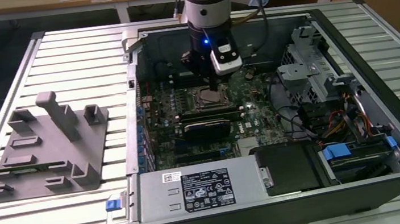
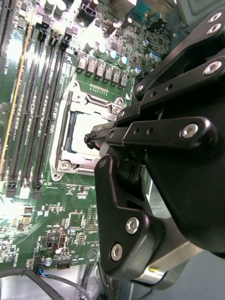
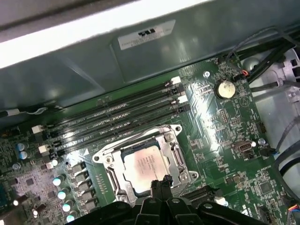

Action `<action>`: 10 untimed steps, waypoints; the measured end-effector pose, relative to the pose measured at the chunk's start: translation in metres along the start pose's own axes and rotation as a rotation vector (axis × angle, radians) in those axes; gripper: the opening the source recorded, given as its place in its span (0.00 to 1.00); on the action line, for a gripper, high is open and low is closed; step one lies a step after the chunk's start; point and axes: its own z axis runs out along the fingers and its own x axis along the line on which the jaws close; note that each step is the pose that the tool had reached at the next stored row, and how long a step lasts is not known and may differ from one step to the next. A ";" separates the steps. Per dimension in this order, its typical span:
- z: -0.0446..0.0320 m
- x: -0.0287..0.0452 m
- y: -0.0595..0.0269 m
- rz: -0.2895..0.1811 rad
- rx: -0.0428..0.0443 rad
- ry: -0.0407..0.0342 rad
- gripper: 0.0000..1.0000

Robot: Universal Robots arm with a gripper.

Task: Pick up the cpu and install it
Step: 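Install the second cpu locking lever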

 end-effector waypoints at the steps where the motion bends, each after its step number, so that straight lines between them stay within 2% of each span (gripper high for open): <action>1: 0.0000 -0.0004 -0.0010 0.000 -0.0001 0.0000 0.11; 10: 0.0000 -0.0047 -0.0128 -0.001 -0.0001 0.0000 0.11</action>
